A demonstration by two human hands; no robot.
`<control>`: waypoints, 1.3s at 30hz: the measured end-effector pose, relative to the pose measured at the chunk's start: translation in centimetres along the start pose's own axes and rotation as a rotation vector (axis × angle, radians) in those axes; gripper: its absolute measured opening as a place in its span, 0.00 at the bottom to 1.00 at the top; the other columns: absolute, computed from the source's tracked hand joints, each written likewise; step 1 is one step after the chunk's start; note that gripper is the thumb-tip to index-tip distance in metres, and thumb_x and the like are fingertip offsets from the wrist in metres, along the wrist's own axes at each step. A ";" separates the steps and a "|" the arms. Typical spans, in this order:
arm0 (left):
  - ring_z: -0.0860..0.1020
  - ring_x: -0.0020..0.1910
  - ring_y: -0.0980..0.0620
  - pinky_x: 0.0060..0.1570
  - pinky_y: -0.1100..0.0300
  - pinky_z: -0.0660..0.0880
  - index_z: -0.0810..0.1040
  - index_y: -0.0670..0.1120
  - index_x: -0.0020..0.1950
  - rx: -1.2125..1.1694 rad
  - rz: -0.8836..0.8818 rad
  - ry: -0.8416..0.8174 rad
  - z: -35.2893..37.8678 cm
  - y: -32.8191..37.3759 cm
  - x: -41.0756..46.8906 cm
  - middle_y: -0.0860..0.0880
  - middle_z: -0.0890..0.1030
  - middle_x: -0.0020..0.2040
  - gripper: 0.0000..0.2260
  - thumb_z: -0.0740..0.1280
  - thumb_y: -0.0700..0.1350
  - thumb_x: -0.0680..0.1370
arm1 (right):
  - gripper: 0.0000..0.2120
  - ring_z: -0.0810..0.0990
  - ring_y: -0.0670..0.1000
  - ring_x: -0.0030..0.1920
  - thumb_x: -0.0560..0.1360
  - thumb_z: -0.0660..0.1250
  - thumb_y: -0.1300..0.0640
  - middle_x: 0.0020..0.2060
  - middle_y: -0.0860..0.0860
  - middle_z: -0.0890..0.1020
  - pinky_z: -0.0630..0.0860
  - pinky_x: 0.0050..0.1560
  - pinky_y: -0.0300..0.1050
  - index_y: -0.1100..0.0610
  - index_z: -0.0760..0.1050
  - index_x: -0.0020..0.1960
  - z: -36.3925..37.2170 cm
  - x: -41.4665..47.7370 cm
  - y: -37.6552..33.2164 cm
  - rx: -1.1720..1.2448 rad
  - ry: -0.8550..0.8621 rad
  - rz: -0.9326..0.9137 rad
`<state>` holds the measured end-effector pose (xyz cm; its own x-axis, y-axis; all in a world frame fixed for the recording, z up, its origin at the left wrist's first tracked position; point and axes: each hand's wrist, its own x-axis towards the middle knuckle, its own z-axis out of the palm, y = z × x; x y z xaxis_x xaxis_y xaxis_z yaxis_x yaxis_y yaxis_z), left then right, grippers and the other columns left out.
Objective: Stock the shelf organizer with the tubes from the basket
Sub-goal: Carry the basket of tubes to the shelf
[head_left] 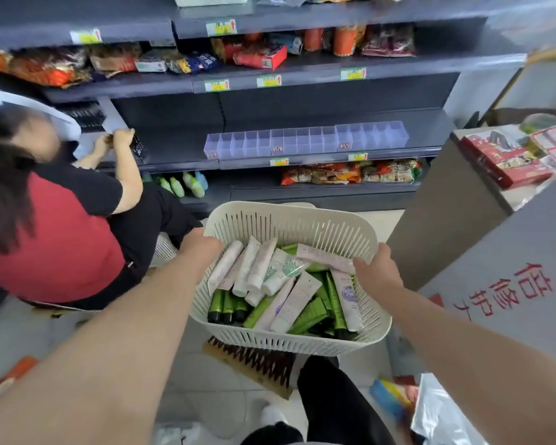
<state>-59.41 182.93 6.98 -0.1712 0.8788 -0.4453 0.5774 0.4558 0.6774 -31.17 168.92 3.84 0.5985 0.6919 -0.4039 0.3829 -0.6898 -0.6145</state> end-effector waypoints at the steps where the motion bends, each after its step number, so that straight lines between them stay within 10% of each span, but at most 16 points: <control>1: 0.74 0.43 0.46 0.42 0.56 0.72 0.75 0.47 0.60 0.002 -0.007 -0.004 0.3 0.8 0.7 0.42 0.78 0.54 0.13 0.64 0.42 0.76 | 0.23 0.77 0.58 0.46 0.80 0.59 0.54 0.53 0.58 0.75 0.73 0.42 0.49 0.59 0.56 0.71 0.1 1.0 -0.5 -0.009 0.005 0.001; 7: 0.68 0.33 0.50 0.31 0.61 0.66 0.76 0.45 0.59 0.014 -0.073 -0.029 3.1 4.7 7.4 0.46 0.73 0.42 0.12 0.63 0.41 0.76 | 0.21 0.78 0.59 0.49 0.78 0.60 0.51 0.53 0.57 0.77 0.76 0.46 0.51 0.58 0.61 0.68 0.7 9.5 -3.5 -0.010 0.016 0.018; 14: 0.75 0.43 0.44 0.41 0.53 0.73 0.75 0.47 0.60 0.074 -0.104 -0.009 8.2 12.9 15.5 0.43 0.78 0.53 0.11 0.63 0.41 0.77 | 0.26 0.76 0.60 0.54 0.79 0.61 0.52 0.62 0.59 0.73 0.74 0.45 0.49 0.57 0.56 0.72 -0.2 21.0 -6.9 0.033 -0.050 0.092; 19: 0.77 0.44 0.45 0.45 0.53 0.75 0.75 0.49 0.61 -0.047 -0.123 0.086 10.5 17.1 18.7 0.43 0.79 0.51 0.13 0.65 0.41 0.77 | 0.23 0.70 0.44 0.33 0.80 0.60 0.54 0.63 0.57 0.72 0.66 0.27 0.39 0.55 0.56 0.71 -2.5 28.1 -10.1 0.101 -0.067 0.018; 26: 0.79 0.43 0.42 0.42 0.50 0.78 0.77 0.47 0.51 -0.105 0.009 0.153 10.3 25.2 21.3 0.43 0.80 0.47 0.07 0.64 0.38 0.76 | 0.25 0.74 0.46 0.35 0.79 0.61 0.54 0.60 0.56 0.73 0.67 0.21 0.34 0.54 0.56 0.72 -5.7 33.0 -13.5 0.189 0.008 -0.057; 32: 0.77 0.49 0.44 0.41 0.56 0.73 0.75 0.46 0.59 0.019 0.148 0.169 11.4 31.8 19.9 0.45 0.78 0.52 0.13 0.63 0.38 0.75 | 0.27 0.77 0.58 0.53 0.76 0.63 0.49 0.61 0.57 0.73 0.77 0.51 0.55 0.53 0.56 0.70 -8.3 30.1 -12.8 0.295 0.139 0.059; 39: 0.77 0.49 0.44 0.48 0.54 0.77 0.78 0.45 0.57 0.033 0.258 0.006 11.5 31.4 16.3 0.44 0.79 0.53 0.12 0.66 0.38 0.75 | 0.28 0.77 0.60 0.55 0.77 0.63 0.49 0.61 0.56 0.74 0.76 0.54 0.56 0.54 0.55 0.72 -11.2 23.0 -10.9 0.265 0.315 0.143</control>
<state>-34.87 209.94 14.22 -0.0196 0.9663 -0.2566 0.6286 0.2115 0.7485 -13.69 189.96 8.80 0.8336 0.4665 -0.2959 0.1115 -0.6668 -0.7369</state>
